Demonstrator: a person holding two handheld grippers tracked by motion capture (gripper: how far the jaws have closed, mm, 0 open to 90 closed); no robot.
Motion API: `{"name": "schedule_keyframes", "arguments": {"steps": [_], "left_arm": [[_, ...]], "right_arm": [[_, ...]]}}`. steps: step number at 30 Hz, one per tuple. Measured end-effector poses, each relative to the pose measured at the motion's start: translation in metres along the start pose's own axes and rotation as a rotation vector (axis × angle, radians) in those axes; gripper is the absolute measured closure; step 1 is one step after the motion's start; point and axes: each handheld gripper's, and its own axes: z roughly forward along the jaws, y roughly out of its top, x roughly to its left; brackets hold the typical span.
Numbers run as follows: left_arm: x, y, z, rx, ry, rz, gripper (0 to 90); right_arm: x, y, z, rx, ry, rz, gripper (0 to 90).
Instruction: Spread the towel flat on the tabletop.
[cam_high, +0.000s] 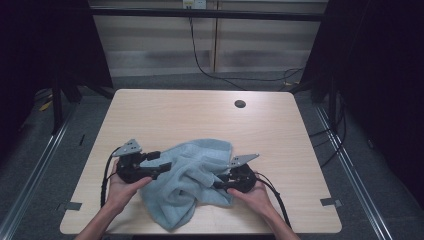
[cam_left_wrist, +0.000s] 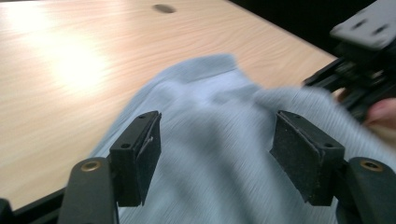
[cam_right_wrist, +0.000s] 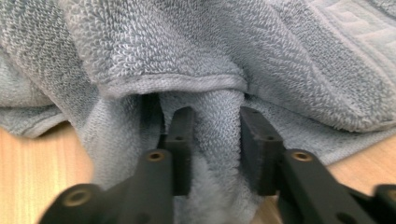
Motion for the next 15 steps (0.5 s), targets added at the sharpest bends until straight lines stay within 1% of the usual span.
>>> {"name": "schedule_keyframes", "arguments": {"steps": [1, 2, 3, 4, 5, 6, 7, 8, 10, 11, 12, 13, 14, 15], "left_arm": [[-0.002, 0.004, 0.005, 0.016, -0.02, 0.007, 29.3], [-0.007, 0.012, 0.017, 0.023, -0.066, 0.035, 29.3], [-0.01, 0.016, 0.022, 0.032, -0.082, 0.034, 28.9], [-0.011, 0.02, 0.029, 0.05, -0.111, 0.029, 27.0], [-0.013, 0.021, 0.032, 0.051, -0.124, 0.023, 25.5], [-0.015, 0.022, 0.036, 0.061, -0.135, 0.027, 24.4], [-0.015, 0.022, 0.036, 0.061, -0.135, 0.027, 23.1], [-0.018, 0.019, 0.045, 0.096, -0.163, 0.039, 22.1], [-0.021, 0.013, 0.052, 0.142, -0.152, 0.052, 22.0], [-0.021, 0.009, 0.054, 0.152, -0.143, 0.048, 24.7], [-0.021, 0.005, 0.055, 0.163, -0.126, 0.057, 32.8], [-0.021, 0.003, 0.055, 0.174, -0.121, 0.071, 45.0], [-0.02, 0.002, 0.054, 0.18, -0.12, 0.091, 53.4], [-0.019, 0.0, 0.051, 0.164, -0.123, 0.104, 65.0]], "right_arm": [[0.0, 0.0, 0.001, 0.002, 0.016, 0.007, 73.7], [0.0, -0.001, 0.001, -0.003, 0.022, 0.015, 75.2], [0.001, -0.001, 0.001, -0.002, 0.025, 0.02, 77.0], [0.002, 0.0, 0.001, -0.001, 0.025, 0.013, 78.3], [0.002, 0.001, 0.0, -0.003, 0.027, 0.014, 79.0], [0.002, 0.001, 0.0, -0.003, 0.031, 0.016, 79.6], [0.002, 0.001, 0.0, -0.003, 0.031, 0.016, 79.6], [0.001, 0.001, -0.001, -0.015, 0.034, 0.024, 80.6], [0.001, 0.002, -0.004, -0.022, 0.031, 0.029, 80.8], [0.0, 0.002, -0.006, -0.033, 0.03, 0.033, 80.7], [0.0, 0.003, -0.008, -0.041, 0.03, 0.043, 80.8], [-0.001, 0.003, -0.01, -0.049, 0.026, 0.045, 80.8], [-0.002, 0.004, -0.011, -0.057, 0.03, 0.048, 80.8], [-0.003, 0.004, -0.013, -0.068, 0.033, 0.059, 80.9]]}}
